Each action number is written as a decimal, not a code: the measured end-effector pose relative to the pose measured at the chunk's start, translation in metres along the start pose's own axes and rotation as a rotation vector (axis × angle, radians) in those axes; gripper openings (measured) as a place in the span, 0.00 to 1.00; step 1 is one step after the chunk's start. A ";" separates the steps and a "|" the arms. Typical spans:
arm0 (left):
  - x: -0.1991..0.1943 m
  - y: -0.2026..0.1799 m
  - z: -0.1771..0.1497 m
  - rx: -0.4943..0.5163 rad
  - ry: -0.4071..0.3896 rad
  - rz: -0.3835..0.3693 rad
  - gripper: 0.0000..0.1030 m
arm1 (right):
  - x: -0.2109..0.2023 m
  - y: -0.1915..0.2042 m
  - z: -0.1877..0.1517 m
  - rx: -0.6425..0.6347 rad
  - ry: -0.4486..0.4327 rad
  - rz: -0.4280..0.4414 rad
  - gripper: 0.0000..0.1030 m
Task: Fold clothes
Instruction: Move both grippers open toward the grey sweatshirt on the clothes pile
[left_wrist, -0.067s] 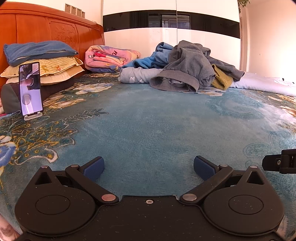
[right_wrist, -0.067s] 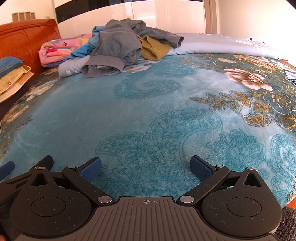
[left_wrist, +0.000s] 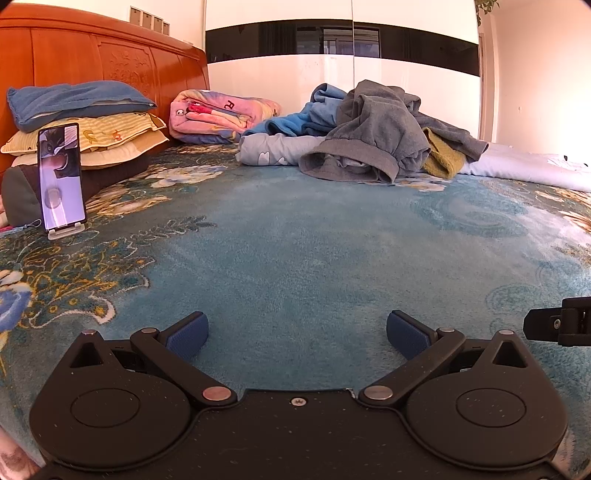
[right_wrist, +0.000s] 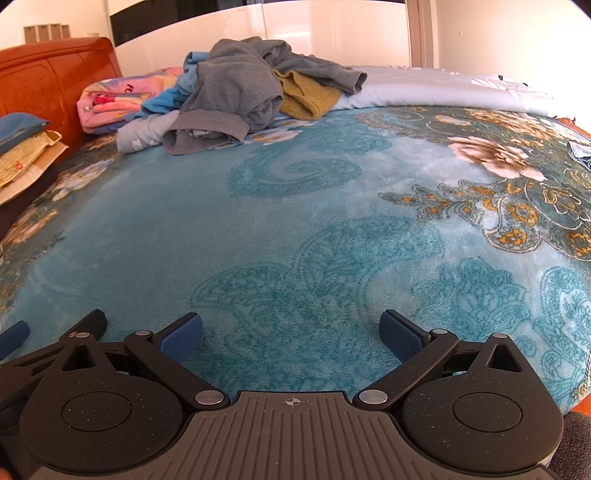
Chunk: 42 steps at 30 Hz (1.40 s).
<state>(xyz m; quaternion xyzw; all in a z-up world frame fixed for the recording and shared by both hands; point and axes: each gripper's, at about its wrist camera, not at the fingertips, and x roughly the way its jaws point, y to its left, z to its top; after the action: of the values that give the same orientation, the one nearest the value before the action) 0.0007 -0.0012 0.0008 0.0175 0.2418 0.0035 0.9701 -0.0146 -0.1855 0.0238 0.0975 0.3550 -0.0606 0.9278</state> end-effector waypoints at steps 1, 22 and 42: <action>0.000 0.000 0.001 0.001 -0.001 -0.001 0.99 | -0.001 -0.001 0.001 -0.006 -0.003 0.004 1.00; 0.020 -0.025 0.109 0.043 -0.092 -0.028 0.99 | -0.011 -0.066 0.069 -0.047 -0.128 0.070 1.00; 0.113 -0.026 0.181 0.013 -0.036 -0.063 0.99 | 0.061 -0.072 0.198 -0.147 -0.093 0.000 1.00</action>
<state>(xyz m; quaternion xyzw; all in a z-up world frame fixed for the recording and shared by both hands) 0.1855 -0.0315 0.1069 0.0162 0.2248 -0.0287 0.9739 0.1450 -0.3024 0.1173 0.0264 0.3152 -0.0391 0.9479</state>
